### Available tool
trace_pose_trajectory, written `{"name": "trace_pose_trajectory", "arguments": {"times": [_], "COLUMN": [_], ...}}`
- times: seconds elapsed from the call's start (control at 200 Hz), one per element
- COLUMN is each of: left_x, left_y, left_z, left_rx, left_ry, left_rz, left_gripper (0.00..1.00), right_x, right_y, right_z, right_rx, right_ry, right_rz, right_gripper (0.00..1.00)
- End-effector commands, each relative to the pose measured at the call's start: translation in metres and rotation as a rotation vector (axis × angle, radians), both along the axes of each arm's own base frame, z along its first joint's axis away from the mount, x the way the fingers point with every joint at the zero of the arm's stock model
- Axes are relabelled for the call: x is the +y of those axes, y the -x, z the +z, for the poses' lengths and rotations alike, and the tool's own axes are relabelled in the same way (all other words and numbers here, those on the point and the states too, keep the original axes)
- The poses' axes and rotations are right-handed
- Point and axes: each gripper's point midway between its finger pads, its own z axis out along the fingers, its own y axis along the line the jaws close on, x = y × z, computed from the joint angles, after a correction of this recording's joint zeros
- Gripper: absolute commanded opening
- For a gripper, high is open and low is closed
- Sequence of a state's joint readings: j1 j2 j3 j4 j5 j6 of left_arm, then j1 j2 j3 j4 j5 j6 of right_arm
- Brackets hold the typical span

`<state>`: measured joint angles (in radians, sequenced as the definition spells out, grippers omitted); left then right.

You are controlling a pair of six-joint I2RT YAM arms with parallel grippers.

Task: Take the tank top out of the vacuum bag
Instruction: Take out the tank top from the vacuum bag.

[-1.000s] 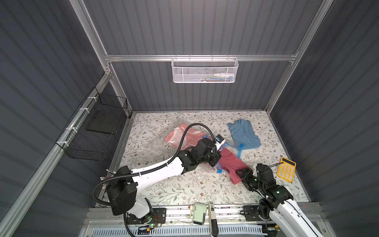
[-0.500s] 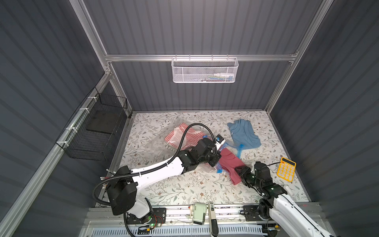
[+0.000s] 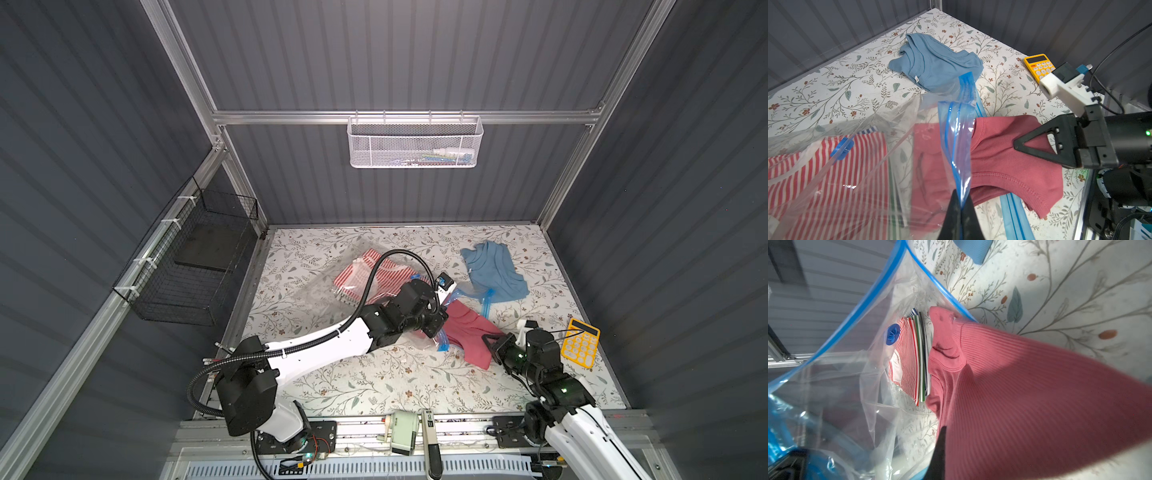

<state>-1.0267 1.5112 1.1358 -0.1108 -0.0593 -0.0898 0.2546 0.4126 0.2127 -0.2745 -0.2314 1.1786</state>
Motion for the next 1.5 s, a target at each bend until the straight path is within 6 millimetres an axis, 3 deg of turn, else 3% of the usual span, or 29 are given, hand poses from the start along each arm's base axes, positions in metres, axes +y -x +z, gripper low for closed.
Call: {"name": "trace_pose_trajectory", "arguments": {"times": [0.0,0.28,0.535,0.83,0.97,1.491], "left_x": [0.006,0.016,0.018,0.018,0.016,0.01], "left_y": [0.0,0.004,0.005,0.0,-0.001,-0.002], "left_z": [0.012,0.019,0.021,0.026,0.026,0.033], "left_rx": [-0.019,-0.032,-0.036,-0.061,-0.067,-0.074], "left_ry": [0.013,0.02,0.013,0.017,0.023,0.078], "left_rz": [0.009,0.019,0.015,0.027,0.03,0.025], "left_gripper": [0.0,0.0,0.0,0.0,0.0,0.0], "right_x": [-0.002,-0.004,-0.008,-0.017,-0.019,-0.033], "right_y": [0.003,0.008,0.014,0.02,0.021,0.025], "right_z": [0.012,0.071,0.094,0.139,0.162,0.219], "right_rx": [0.003,-0.057,0.019,0.058,0.044,0.003], "right_ry": [0.002,0.008,-0.005,0.074,0.085,0.134], "right_rz": [-0.002,0.003,-0.032,-0.037,-0.04,-0.078], "right_gripper": [0.0,0.0,0.0,0.0,0.0,0.0]}}
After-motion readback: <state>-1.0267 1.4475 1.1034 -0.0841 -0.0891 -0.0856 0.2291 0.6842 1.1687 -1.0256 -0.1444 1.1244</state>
